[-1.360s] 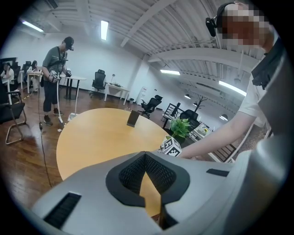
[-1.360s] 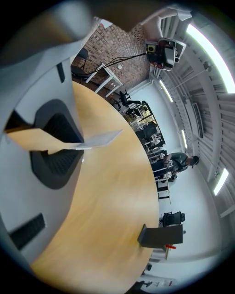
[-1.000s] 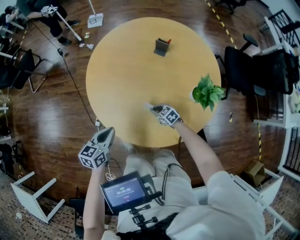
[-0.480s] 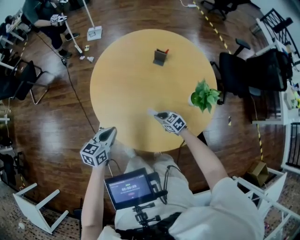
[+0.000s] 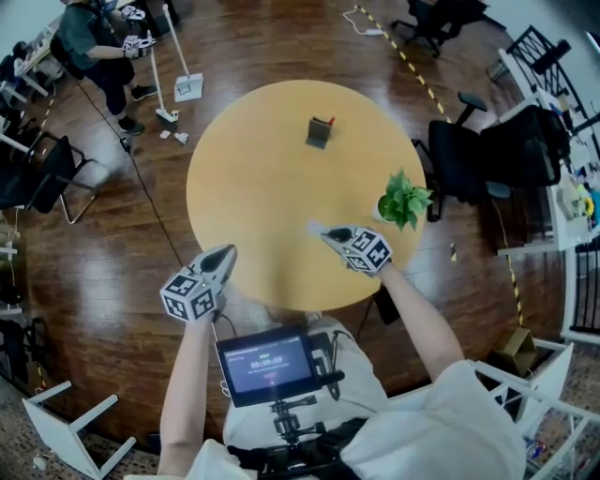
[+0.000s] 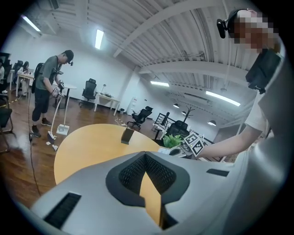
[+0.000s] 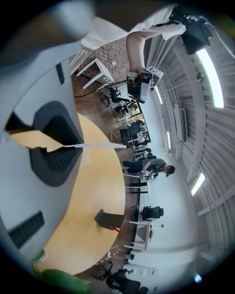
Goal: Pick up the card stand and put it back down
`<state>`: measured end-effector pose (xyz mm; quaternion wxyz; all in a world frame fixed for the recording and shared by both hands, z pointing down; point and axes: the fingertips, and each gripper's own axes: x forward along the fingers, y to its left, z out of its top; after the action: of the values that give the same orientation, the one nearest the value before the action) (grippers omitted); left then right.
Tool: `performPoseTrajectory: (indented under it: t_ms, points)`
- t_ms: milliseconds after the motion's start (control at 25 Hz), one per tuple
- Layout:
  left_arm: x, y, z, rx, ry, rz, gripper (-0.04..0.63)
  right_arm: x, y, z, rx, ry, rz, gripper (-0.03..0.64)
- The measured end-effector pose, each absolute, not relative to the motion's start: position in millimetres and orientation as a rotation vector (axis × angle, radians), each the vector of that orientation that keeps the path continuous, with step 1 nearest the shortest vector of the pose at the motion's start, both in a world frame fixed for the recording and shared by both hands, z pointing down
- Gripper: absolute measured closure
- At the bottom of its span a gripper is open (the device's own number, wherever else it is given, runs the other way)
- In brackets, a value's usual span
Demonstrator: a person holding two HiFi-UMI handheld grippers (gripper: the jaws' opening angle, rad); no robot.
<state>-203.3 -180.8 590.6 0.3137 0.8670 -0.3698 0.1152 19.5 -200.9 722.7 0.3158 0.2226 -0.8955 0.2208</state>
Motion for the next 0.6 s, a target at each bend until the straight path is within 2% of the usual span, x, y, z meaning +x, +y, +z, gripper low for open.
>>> performPoseTrajectory:
  t_ms: [600]
  points:
    - [-206, -196, 518, 2.420, -0.991, 0.169, 0.599, 15, -192, 584, 0.552, -2.422, 0.425, 0.588]
